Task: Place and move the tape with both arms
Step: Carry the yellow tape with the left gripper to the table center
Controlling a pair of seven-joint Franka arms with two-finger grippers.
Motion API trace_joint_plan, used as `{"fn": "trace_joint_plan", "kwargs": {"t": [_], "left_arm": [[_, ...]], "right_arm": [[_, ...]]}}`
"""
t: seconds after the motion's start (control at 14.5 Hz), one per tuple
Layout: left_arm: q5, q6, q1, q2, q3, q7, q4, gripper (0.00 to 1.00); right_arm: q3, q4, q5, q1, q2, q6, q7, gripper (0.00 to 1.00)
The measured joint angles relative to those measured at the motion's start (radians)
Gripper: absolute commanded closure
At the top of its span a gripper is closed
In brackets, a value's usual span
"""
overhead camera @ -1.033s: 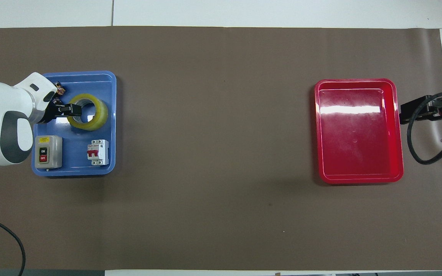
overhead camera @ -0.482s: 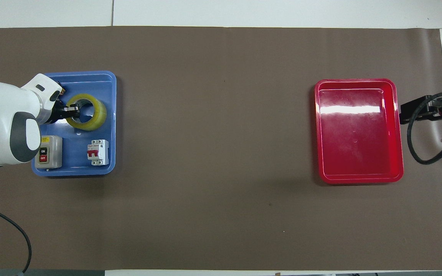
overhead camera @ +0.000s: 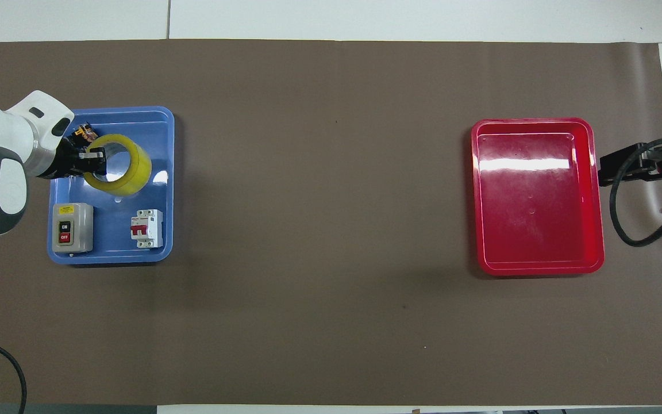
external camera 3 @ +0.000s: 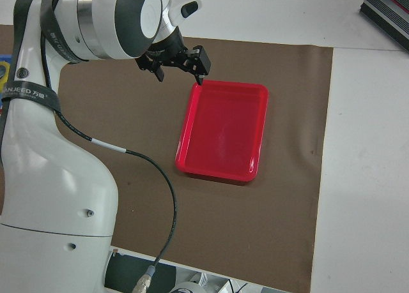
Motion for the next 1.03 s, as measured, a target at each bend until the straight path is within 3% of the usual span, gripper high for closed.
{"fn": "trace_joint_plan", "kwargs": {"t": [0.48, 0.76, 1.03], "left_arm": [[0.000, 0.014, -0.290, -0.006, -0.011, -0.320, -0.008, 1.00], [0.026, 0.119, -0.481, 0.042, -0.014, -0.592, -0.012, 1.00], [0.081, 0.187, -0.578, 0.101, -0.014, -0.756, -0.009, 1.00]], "right_arm": [[0.000, 0.000, 0.000, 0.000, 0.000, 0.000, 0.000, 0.00], [0.000, 0.000, 0.000, 0.000, 0.000, 0.000, 0.000, 0.00], [0.000, 0.000, 0.000, 0.000, 0.000, 0.000, 0.000, 0.00]]}}
